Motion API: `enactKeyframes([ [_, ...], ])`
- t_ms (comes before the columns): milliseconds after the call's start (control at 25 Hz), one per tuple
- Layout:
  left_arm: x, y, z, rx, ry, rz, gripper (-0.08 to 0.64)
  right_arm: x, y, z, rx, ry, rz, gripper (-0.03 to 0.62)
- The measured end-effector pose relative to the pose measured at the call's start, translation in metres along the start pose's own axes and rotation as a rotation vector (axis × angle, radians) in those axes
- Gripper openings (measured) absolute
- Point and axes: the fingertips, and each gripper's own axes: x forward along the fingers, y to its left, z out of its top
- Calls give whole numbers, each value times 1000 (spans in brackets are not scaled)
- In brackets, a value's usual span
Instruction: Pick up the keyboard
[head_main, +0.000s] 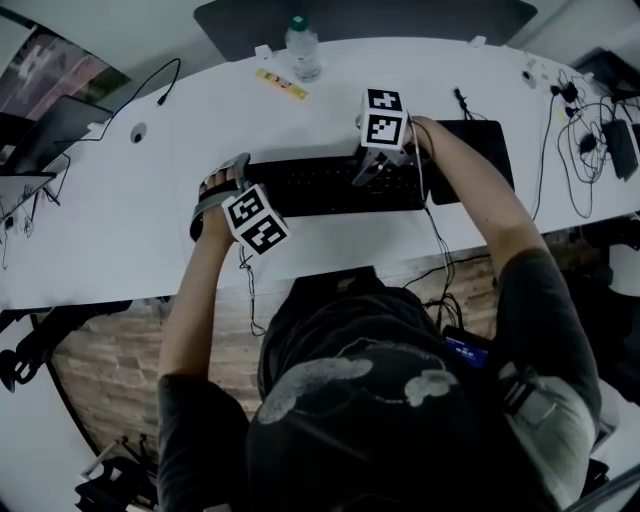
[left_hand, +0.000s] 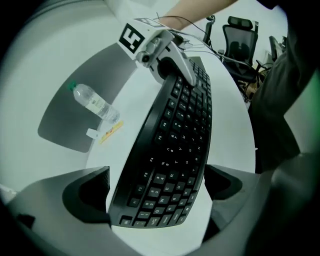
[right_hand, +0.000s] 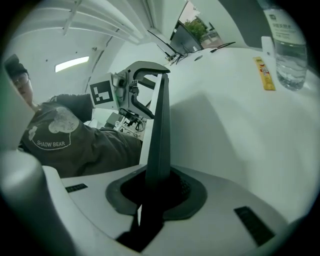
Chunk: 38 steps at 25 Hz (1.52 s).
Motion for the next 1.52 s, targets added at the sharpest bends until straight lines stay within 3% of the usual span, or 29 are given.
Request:
enactKeyframes([
  [160,-28,-7,8,-123,-79,70,584,0,16,-10,-5,-73,-4,57],
  [480,-80,-15,12,-556,-302,182,583,-1,45,-33,13,-233,-62,57],
  [600,-95,-21,10,-718,-395,220,583,1,55,-39,60,-323,-85,57],
  [800,-112,-40,5,-997,-555,184,583,2,66,-52,118,-481,-79,57],
  [880,-110,-51,0,-1078,-569,167,583,2,71,-55,123,-551,-79,57],
  [1080,-106,-71,1,-1232,-638,85,581,2,82,-60,135,-745,-68,57],
  [1320,-106,-92,25,-1270,-721,-28,545,-4,94,-59,191,-973,-75,57],
  [1520,-100,-129,32,-1312,-764,-119,508,7,116,-65,211,-1063,-92,57],
])
